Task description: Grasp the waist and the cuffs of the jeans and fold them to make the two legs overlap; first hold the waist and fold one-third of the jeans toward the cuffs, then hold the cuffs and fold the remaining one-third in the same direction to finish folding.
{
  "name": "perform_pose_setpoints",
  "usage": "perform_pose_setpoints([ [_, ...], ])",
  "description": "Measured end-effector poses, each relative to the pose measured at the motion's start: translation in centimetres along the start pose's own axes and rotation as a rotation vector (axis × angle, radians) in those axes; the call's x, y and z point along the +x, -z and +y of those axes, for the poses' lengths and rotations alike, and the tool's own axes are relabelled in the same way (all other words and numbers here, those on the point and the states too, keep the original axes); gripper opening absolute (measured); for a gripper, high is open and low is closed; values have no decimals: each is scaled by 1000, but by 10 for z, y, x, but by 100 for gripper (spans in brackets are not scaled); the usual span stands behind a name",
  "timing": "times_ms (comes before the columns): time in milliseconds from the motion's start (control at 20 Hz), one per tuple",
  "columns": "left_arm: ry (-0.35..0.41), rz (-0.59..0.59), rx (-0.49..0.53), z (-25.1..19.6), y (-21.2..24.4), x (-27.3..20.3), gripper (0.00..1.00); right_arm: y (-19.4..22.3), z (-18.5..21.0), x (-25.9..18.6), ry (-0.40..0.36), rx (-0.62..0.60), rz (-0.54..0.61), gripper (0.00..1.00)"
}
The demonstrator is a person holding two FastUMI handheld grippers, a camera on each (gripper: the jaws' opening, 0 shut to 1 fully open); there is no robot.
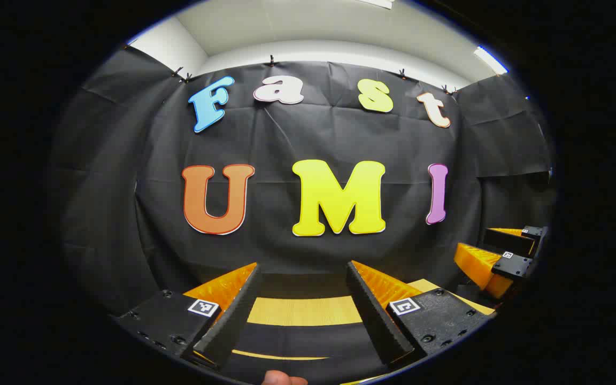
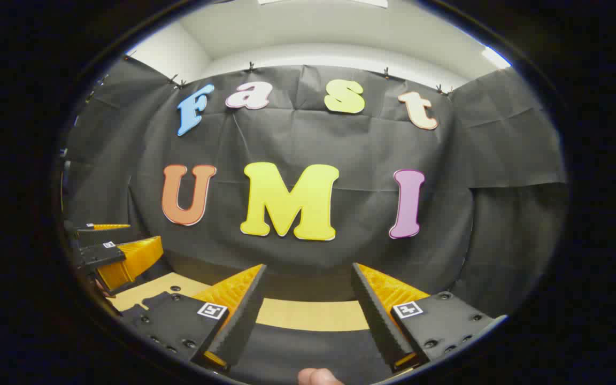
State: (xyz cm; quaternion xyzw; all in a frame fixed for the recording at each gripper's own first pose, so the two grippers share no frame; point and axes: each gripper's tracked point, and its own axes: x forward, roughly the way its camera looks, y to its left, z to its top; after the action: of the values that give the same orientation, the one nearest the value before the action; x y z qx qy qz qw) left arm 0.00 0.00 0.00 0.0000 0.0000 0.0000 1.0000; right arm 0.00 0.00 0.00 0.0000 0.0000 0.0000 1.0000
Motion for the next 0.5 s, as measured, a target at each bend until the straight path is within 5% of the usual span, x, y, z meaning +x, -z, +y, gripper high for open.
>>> perform_pose_setpoints([
  [300, -13, 3, -11, 4, 2, 7, 100, -2, -6, 5, 10, -7, -3, 94],
  [350, -15, 4, -12, 4, 3, 7, 94, -3, -7, 6, 9, -6, -6, 94],
  [500, -23, 4, -9, 7, 2, 8, 100, -2, -10, 8, 18, -5, 1, 95],
])
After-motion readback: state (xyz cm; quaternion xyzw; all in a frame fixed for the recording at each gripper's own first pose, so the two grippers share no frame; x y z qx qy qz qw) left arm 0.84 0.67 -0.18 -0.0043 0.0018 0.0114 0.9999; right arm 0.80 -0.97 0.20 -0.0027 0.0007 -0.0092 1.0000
